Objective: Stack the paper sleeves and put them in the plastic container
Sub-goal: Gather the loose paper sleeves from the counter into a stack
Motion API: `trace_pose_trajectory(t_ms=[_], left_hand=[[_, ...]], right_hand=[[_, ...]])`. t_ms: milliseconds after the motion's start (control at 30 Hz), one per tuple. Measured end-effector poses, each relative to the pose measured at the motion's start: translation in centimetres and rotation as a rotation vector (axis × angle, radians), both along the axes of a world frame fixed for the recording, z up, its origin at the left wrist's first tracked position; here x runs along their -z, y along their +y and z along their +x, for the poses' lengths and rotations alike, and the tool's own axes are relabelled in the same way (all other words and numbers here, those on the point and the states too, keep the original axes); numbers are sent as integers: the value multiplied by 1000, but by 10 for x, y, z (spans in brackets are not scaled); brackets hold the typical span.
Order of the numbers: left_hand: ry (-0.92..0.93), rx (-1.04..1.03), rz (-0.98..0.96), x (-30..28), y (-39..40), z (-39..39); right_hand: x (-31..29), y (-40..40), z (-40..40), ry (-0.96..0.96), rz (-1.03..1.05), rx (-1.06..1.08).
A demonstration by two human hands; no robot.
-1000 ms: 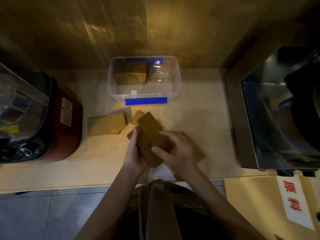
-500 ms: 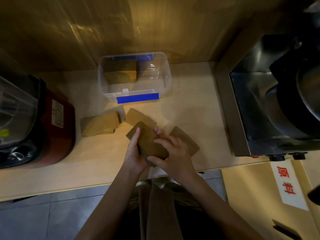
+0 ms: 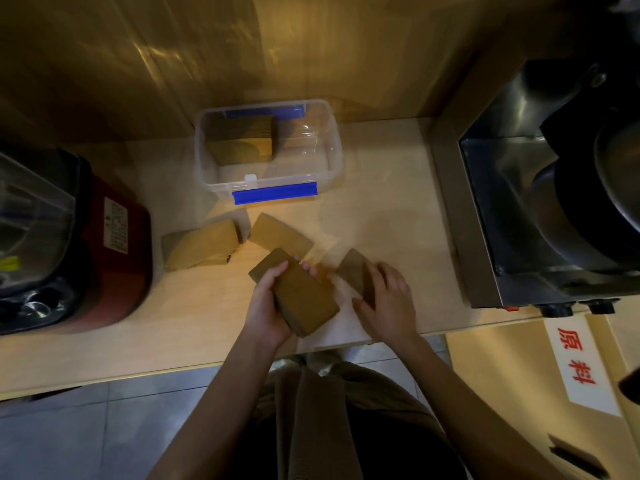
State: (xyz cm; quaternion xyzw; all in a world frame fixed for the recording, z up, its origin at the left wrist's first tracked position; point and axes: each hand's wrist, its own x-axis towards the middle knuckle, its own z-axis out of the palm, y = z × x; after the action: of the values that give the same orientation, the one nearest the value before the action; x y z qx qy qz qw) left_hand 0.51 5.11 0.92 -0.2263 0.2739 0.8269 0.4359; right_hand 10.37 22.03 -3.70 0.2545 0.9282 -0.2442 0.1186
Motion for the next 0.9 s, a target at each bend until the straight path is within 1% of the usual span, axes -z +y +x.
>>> trace_pose_trajectory(t_ms=[67, 200, 333, 467, 667, 900], left_hand=[[0, -8, -4, 0, -2, 0], [3, -14, -8, -1, -4, 0], [-11, -27, -32, -2, -4, 0], [-12, -28, -61, -2, -5, -5], [-65, -53, -97, 0, -12, -14], [-123, -134, -175, -7, -27, -26]], right_hand=[[9, 5, 6, -65, 48, -53], [10, 10, 5, -29, 101, -75], [5, 15, -5, -74, 147, -118], [-10, 19, -25, -118, 70, -120], [-35, 2, -72, -29, -47, -146], [-12, -45, -124, 24, -47, -251]])
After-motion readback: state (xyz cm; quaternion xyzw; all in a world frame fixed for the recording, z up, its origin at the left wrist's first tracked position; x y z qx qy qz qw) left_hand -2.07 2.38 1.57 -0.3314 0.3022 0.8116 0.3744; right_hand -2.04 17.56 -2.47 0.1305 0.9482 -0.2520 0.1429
